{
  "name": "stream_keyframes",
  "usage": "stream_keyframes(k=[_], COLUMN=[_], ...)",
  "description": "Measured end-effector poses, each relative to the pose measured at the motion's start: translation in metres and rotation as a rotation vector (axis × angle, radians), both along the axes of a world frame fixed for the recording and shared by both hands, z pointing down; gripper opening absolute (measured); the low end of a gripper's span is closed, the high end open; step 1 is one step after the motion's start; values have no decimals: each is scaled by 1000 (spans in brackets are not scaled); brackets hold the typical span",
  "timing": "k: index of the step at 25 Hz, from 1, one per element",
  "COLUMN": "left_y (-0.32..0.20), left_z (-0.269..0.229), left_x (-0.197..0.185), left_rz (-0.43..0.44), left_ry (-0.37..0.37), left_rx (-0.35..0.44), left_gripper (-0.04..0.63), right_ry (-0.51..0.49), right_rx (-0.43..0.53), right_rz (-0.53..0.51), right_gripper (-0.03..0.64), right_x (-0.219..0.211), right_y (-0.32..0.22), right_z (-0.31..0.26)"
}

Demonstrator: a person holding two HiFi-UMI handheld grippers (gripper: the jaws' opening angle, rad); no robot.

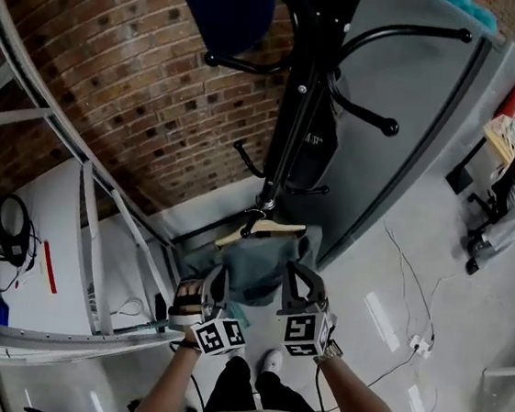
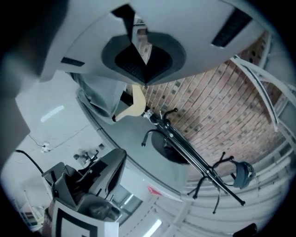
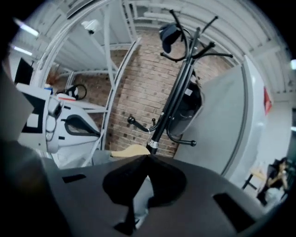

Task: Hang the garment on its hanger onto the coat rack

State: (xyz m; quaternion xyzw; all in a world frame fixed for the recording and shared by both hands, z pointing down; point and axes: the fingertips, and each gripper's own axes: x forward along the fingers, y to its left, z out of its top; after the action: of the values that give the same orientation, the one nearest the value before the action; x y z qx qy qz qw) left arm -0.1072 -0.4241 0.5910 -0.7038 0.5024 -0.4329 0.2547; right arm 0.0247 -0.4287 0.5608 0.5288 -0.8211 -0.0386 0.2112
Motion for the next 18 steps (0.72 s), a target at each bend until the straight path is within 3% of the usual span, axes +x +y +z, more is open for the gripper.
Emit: stream_keyframes(k=[3, 6, 12, 14, 15, 18], left_y=[29, 47, 44, 52, 57, 73], left_z=[-27, -68, -172, -201, -213, -230], left_x=[6, 15, 25, 25, 26, 24], left_rz=[-31, -76, -135, -130, -121, -109], left_ry=[55, 183, 610, 716, 739, 717], left_rx=[15, 39, 101, 121, 134, 170], left_gripper=[5, 5, 5, 5, 5, 5], right_ry=[-97, -159, -367, -403, -417, -436], right_rx=[-22, 6, 107, 139, 157, 203], right_rz=[4, -6, -52, -56, -55, -63], right_gripper=[21, 21, 21, 21, 21, 21], right_x=[12, 21, 15, 18, 20, 21], right_y=[20, 36, 39, 48, 53, 70], right_z=[-28, -64, -158, -184, -195, -216])
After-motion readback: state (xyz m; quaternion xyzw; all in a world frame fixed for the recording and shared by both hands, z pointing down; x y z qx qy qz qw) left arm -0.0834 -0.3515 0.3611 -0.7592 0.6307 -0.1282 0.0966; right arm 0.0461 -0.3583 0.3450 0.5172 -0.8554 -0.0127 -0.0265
